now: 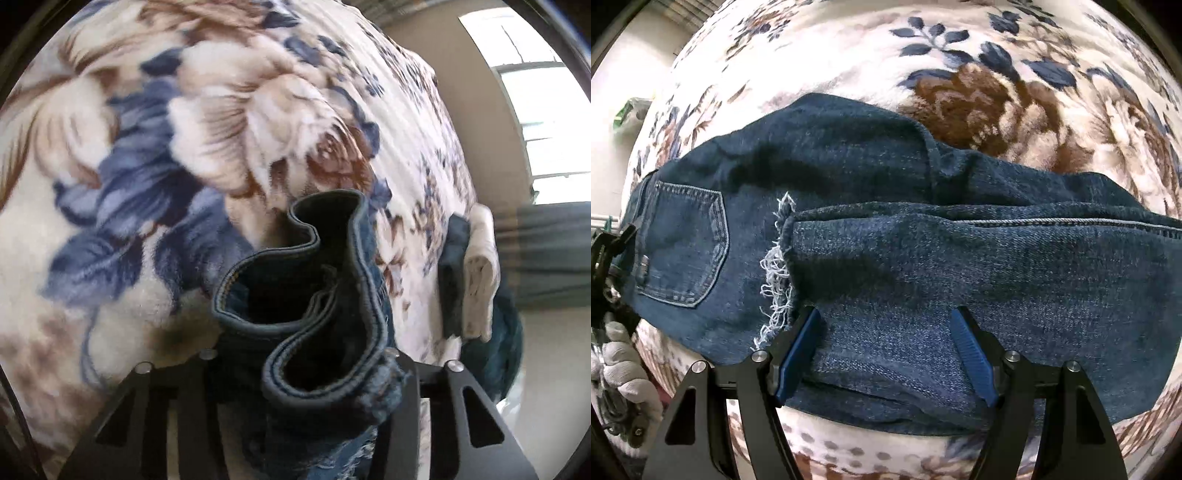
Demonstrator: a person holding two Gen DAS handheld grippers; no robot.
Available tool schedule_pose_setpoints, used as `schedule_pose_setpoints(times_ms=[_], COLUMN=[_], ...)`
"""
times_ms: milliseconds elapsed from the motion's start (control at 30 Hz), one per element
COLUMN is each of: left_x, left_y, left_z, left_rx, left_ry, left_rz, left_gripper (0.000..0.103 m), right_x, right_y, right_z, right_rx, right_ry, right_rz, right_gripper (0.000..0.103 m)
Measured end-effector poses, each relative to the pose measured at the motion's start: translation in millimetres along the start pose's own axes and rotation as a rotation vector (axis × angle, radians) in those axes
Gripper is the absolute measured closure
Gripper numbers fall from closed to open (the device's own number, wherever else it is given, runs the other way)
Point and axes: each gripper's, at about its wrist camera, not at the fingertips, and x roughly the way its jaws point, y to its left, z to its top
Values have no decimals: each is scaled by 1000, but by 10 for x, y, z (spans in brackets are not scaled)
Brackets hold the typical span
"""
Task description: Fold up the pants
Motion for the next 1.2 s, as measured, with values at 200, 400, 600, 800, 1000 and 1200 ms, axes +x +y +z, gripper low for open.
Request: schedule_pose_setpoints(times_ms=[200, 400, 600, 800, 1000, 1200], left_x=[-240, -433, -408, 10, 857, 1283], left_y=[-386, -1022, -1803, -2448, -2641, -2618], left_z=[-144, -410, -1105, -2153, -3383, -3633], left_rx=[195, 367, 564, 758, 1020, 1100], left_ry=[-32, -40, 19, 125, 242, 266], left_rz=[14, -35, -114, -158, 9, 172], left_gripper=[73, 76, 77, 78, 78, 77], right_x=[5, 26, -331, -768, -833, -782], right_y=[30, 56, -606, -1783, -2937, -3569], right_z=[-38, 57, -31, -300, -621, -733], right_rx=[-3, 35, 213, 418, 589, 616], right_ry=[-6, -11, -72, -152, -133, -98], right_rz=[-41, 28, 115, 72, 27, 40], right_gripper=[27, 28, 28, 28, 28, 27])
